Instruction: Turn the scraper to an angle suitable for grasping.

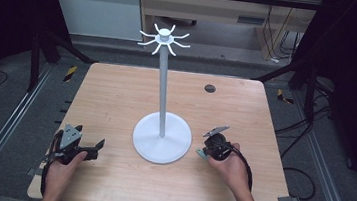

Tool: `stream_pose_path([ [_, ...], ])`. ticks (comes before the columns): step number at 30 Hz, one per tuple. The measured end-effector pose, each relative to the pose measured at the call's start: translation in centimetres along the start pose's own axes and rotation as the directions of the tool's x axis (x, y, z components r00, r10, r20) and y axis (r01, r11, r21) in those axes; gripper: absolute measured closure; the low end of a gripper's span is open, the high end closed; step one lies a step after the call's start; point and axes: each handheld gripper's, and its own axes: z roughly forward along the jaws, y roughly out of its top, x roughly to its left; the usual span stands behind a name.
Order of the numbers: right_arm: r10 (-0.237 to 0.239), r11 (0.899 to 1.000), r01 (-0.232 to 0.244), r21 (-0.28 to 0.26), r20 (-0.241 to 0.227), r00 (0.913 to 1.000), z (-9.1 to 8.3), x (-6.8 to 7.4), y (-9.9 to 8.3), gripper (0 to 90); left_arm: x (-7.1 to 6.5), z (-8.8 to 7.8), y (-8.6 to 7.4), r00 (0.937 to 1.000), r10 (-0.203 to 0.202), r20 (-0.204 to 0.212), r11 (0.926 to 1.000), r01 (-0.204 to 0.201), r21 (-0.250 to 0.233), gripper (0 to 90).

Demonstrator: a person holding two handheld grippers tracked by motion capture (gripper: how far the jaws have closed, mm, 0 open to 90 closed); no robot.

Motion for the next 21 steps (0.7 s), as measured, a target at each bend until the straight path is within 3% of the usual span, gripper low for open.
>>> stream_pose_path([
  [6, -0.022, 1.000, 0.022, -0.003, -0.013, 0.9997, -0.1, 0.4, 0.1, 90.0, 0.0, 0.1, 0.0, 1.0000, 0.002, 0.005, 1.0000, -0.002, 0.003, 3.2],
  [10, 0.008, 1.000, -0.008, -0.024, 0.012, 0.9999, -0.1, -0.2, 0.1, 90.0, 0.0, 0.0, 0.0, 1.0000, 0.002, 0.003, 1.0000, -0.002, 0.002, 3.2],
  [21, 0.000, 1.000, 0.000, 0.006, 0.003, 1.0000, 0.2, -0.2, 0.0, 90.0, 0.0, 0.1, 0.0, 1.0000, 0.003, 0.006, 1.0000, -0.003, 0.007, 3.2],
])
